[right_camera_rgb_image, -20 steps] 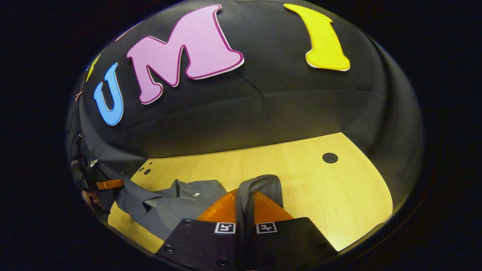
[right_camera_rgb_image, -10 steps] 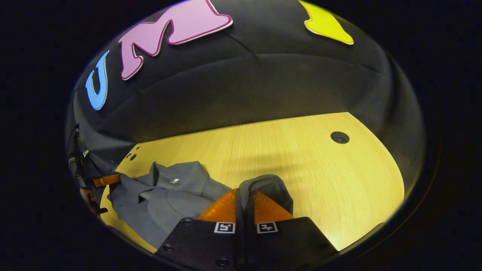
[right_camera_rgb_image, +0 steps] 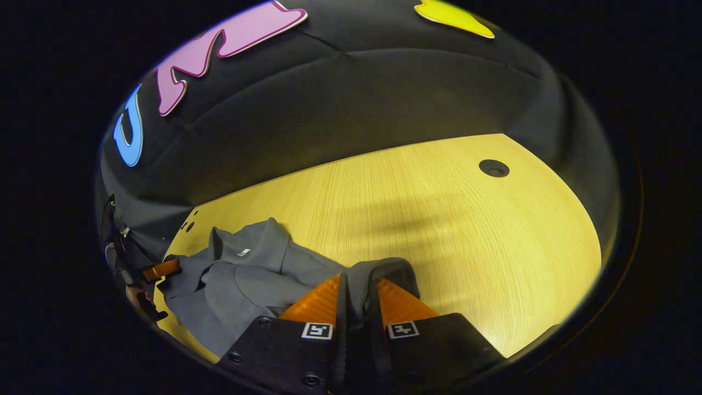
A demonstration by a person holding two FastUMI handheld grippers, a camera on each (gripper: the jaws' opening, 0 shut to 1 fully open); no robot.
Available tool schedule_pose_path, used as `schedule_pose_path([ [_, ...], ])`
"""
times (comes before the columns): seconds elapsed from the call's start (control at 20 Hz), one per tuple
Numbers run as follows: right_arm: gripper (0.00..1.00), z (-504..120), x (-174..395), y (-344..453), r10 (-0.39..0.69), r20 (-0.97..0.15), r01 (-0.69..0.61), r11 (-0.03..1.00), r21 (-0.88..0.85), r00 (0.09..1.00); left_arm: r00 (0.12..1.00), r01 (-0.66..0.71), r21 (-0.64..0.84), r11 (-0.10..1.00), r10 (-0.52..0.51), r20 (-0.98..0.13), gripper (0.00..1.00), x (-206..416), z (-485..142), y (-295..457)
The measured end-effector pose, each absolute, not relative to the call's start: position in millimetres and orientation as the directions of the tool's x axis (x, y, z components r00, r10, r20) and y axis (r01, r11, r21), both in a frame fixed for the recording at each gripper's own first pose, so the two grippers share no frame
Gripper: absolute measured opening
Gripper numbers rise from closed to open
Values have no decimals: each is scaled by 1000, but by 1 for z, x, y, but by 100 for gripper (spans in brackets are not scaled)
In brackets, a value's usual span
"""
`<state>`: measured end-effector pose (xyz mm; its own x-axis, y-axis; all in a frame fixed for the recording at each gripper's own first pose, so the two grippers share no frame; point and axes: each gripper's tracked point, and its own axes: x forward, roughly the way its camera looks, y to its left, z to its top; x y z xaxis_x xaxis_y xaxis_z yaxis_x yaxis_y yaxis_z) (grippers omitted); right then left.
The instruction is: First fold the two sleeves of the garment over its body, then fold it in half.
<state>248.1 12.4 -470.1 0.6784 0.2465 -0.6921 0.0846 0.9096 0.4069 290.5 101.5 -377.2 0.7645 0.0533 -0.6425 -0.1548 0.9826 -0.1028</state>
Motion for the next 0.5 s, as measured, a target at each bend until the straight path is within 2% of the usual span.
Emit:
schedule_pose_path([
  [0.05, 23, -470, 246, 11, 242, -695, 84, 913, 400, 677, 763, -155, -100, 983, 55, -644, 22, 289, -375, 102],
  [0.1, 11, -466, 241, 9, 233, -700, 86, 918, 388, 675, 759, -154, -94, 984, 57, -649, 28, 285, -374, 101],
  [0.15, 17, -463, 238, 6, 222, -703, 90, 922, 377, 675, 756, -150, -85, 985, 59, -652, 41, 282, -373, 102],
  [0.2, 51, -460, 235, 3, 214, -705, 97, 923, 372, 676, 753, -148, -72, 986, 65, -654, 52, 277, -372, 103],
  [0.3, 46, -449, 226, -4, 197, -705, 111, 924, 366, 681, 757, -138, -51, 989, 72, -649, 64, 267, -365, 102],
  [0.35, 65, -442, 222, -7, 191, -702, 115, 925, 363, 686, 762, -127, -46, 991, 68, -644, 65, 261, -360, 100],
  [0.4, 68, -436, 216, -10, 188, -700, 118, 924, 364, 689, 769, -119, -41, 992, 66, -635, 69, 256, -354, 98],
  [0.45, 76, -428, 210, -11, 192, -695, 117, 922, 370, 693, 779, -113, -37, 993, 66, -623, 71, 250, -347, 97],
  [0.5, 77, -419, 205, -12, 191, -688, 116, 920, 374, 700, 791, -106, -36, 994, 63, -609, 80, 243, -339, 97],
])
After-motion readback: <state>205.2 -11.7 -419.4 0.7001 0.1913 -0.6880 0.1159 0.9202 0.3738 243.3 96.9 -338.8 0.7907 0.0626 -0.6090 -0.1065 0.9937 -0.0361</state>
